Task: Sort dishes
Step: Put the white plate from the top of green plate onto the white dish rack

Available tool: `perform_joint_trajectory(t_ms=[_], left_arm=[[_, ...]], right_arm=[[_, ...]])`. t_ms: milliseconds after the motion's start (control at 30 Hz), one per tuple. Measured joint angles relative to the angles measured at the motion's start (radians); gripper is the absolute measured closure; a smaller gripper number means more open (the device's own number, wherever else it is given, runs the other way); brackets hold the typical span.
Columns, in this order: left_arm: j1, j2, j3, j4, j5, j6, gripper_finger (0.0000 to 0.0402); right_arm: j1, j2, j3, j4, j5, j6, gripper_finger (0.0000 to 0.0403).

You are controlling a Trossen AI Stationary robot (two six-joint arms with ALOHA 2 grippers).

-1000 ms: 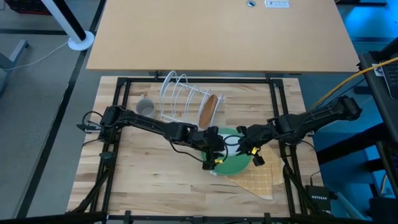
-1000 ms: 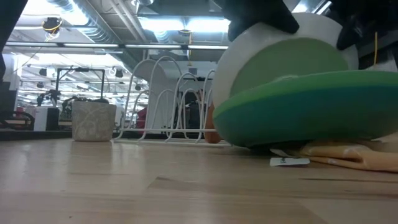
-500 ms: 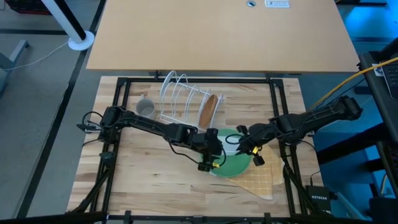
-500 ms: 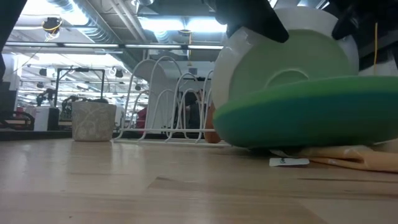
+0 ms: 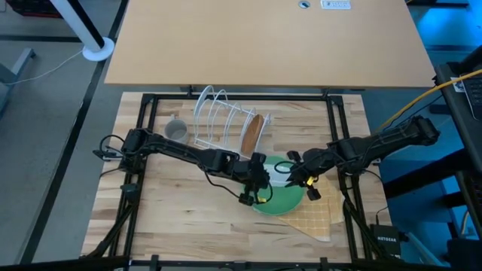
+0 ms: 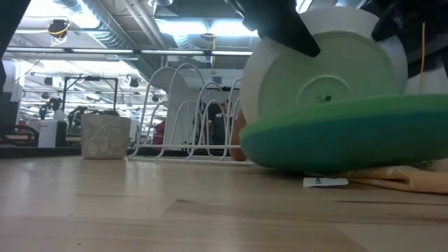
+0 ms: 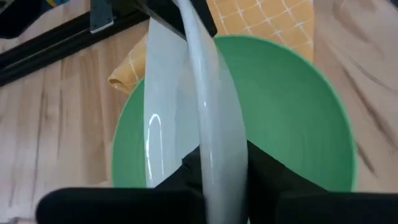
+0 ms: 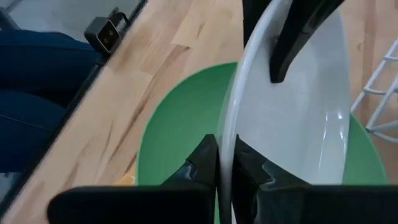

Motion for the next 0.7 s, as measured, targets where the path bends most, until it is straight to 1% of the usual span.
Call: perform_joint_trajectory(t_ms=[267, 333, 400, 467, 600, 700], left_arm=[[0.001, 0.000, 0.000, 0.005, 0.001, -0.018, 0.0354], [0.001, 0.000, 0.000, 0.006, 0.006, -0.020, 0.0354], [0.000, 0.000, 0.000, 0.009, 0.008, -0.014, 0.0354], [0.000, 0.000, 0.000, 0.007, 0.005, -0.012, 0.0354], [0.001, 0.000, 0.000, 0.006, 0.005, -0.012, 0.0354], [0.000, 0.000, 0.000, 0.006, 0.004, -0.011, 0.0354]], right_arm=[[-0.001, 0.001, 0.000, 0.001, -0.010, 0.023, 0.0376], [-0.001, 0.002, 0.000, 0.004, -0.025, 0.023, 0.0369], [-0.001, 0.002, 0.001, 0.006, -0.046, 0.022, 0.0353], [-0.001, 0.002, 0.005, 0.022, -0.060, 0.022, 0.0327], [-0.001, 0.001, 0.006, 0.018, -0.063, 0.023, 0.0269], [-0.001, 0.000, 0.006, 0.022, -0.063, 0.023, 0.0235]])
